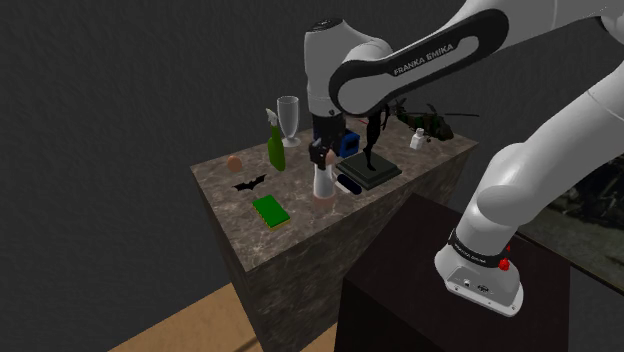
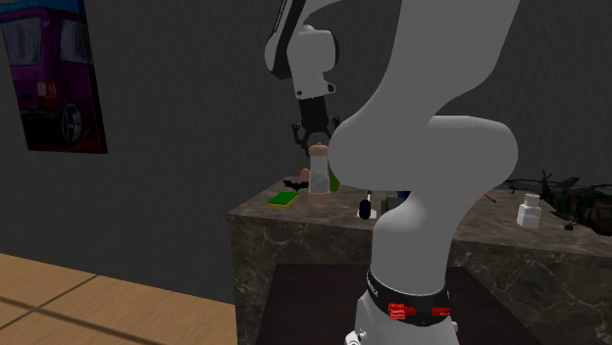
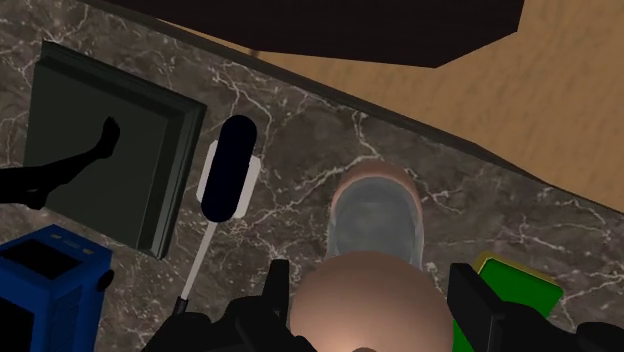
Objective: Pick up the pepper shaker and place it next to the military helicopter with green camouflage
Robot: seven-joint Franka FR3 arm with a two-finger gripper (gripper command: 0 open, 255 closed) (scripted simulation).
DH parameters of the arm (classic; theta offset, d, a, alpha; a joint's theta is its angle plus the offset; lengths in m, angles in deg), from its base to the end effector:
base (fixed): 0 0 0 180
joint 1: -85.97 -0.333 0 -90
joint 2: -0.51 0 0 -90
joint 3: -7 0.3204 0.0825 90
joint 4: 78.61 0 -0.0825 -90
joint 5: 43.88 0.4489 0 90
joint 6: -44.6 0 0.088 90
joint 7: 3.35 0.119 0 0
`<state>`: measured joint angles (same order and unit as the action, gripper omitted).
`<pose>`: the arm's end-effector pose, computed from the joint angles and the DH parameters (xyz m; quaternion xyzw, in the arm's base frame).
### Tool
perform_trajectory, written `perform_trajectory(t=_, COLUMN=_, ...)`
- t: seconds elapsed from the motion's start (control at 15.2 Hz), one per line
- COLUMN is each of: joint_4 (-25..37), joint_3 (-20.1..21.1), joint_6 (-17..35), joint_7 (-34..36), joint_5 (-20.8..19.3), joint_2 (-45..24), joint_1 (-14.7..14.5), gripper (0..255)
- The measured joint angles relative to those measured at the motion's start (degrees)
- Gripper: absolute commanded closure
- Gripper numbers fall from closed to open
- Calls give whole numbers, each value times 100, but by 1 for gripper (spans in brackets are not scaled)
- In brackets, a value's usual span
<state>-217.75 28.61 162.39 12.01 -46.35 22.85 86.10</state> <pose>0.4528 0.1722 0.4022 0.9948 0.0501 0.0227 0.0863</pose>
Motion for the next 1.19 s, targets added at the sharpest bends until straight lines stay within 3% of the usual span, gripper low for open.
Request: perform_trajectory(t=1.19, joint_4=1150, joint_3=-161, joint_6=-1428, joint_7=-262, joint_5=62, joint_2=306, joint_1=-1, gripper=255)
